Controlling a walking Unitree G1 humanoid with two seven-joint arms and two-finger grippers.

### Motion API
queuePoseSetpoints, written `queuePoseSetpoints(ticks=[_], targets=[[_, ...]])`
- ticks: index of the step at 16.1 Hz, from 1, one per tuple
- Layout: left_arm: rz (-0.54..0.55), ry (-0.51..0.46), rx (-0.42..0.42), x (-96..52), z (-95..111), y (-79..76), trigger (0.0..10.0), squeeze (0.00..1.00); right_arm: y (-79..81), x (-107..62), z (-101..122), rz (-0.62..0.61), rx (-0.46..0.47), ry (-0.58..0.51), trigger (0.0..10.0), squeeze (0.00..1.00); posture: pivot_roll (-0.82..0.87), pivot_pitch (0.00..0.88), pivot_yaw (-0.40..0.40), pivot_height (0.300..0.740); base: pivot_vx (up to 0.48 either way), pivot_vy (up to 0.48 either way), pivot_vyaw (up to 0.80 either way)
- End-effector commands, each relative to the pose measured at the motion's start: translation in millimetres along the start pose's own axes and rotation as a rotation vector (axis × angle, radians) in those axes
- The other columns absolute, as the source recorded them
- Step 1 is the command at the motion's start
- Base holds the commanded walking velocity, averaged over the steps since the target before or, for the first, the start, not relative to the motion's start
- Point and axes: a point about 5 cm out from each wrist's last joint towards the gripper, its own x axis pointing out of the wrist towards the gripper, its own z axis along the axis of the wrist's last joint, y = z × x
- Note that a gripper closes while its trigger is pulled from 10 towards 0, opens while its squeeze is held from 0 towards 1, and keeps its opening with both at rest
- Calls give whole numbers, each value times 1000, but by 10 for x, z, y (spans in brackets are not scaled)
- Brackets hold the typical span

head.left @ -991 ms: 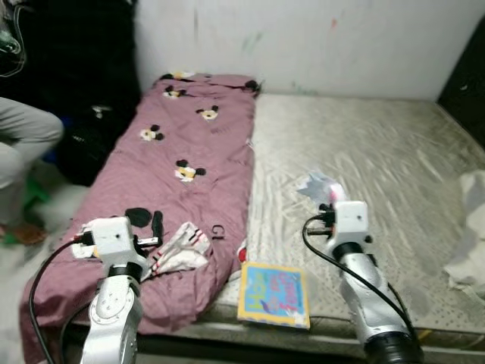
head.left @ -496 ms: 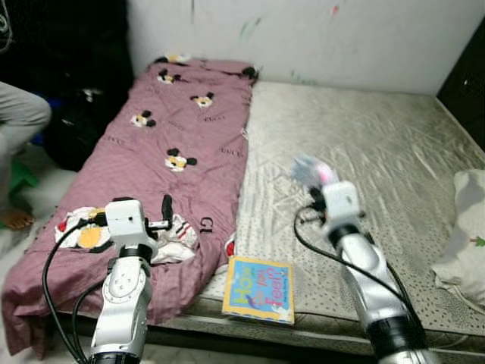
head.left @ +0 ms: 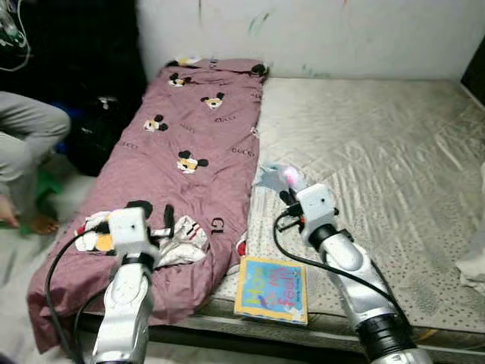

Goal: Clean up the room

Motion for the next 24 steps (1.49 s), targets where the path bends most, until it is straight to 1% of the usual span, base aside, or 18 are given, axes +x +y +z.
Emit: queuePoseSetpoints(ticks=[1, 3, 4, 5, 7, 8, 9, 10, 12, 14, 16, 17, 19, 20, 22, 23, 24], targets=[[-15, 8, 15, 15, 7, -14, 10000, 0, -2, 4, 67, -43, 7, -42, 10000, 0, -18, 0, 102, 740, 0, 0, 0], [-30, 2, 12, 39, 35, -39, 10000, 0, -58, -21, 112, -151, 16, -83, 10000, 0, -21, 0, 110, 740, 0, 0, 0], [-37, -4, 6, 56, 50, -45, 10000, 0, -107, -62, 91, -224, 48, -74, 10000, 0, -27, 0, 108, 740, 0, 0, 0], [-37, -8, -2, 76, 61, -48, 10000, 0, -157, -152, 65, -298, 41, -74, 10000, 0, -28, 0, 100, 740, 0, 0, 0], [-28, -10, -11, 79, 64, -42, 10000, 0, -206, -228, -10, -369, 94, -32, 10000, 0, -40, 0, 69, 740, 0, 0, 0], [-25, -10, -14, 77, 61, -42, 10000, 0, -207, -236, -32, -377, 106, -21, 10000, 0, -40, 0, 69, 740, 0, 0, 0], [-22, -9, -42, 52, 48, -73, 10000, 0, -145, -218, -33, -341, 87, -13, 10000, 0, -53, 0, 41, 740, 0, 0, 0], [-21, -7, -45, 36, 35, -92, 10000, 0, -130, -218, -24, -328, 88, -16, 10000, 0, -52, 0, 31, 740, 0, 0, -800], [-23, 4, -63, -8, -4, -126, 10000, 0, -127, -242, -30, -330, 84, -5, 10000, 0, -45, 0, 22, 740, 0, 0, -800], [-20, 10, -64, -36, -23, -133, 10000, 0, -126, -215, -54, -324, 98, 9, 10000, 0, -32, 0, 15, 740, 0, 0, -238], [-22, 17, -69, -29, -36, -130, 10000, 0, -122, -164, -36, -323, 106, 8, 10000, 0, -26, 0, 14, 740, 0, 0, 0], [-31, 24, -72, -22, -56, -152, 10000, 0, -117, -156, -62, -333, 117, 19, 10000, 0, -25, 0, 24, 740, 0, 0, -800], [-35, 37, -66, -31, -89, -173, 10000, 0, -110, -171, -98, -333, 127, 26, 10000, 0, -27, 0, 33, 740, 0, 0, -800], [-38, 39, -64, -34, -96, -181, 10000, 0, -109, -173, -106, -333, 134, 29, 10000, 0, -27, 0, 33, 740, 0, 0, 0], [-65, 27, -49, 8, -70, -235, 10000, 0, -108, -130, -135, -322, 148, 40, 10000, 0, 4, 0, 21, 740, 0, 0, 0], [-59, 39, -48, 26, -103, -234, 10000, 0, -88, -94, -140, -313, 153, 44, 10000, 0, 8, 0, 16, 740, 0, 0, 0], [-44, 54, -69, 39, -130, -234, 10000, 0, -70, -57, -145, -306, 161, 48, 10000, 0, 13, 0, 9, 740, 0, 0, 0]])
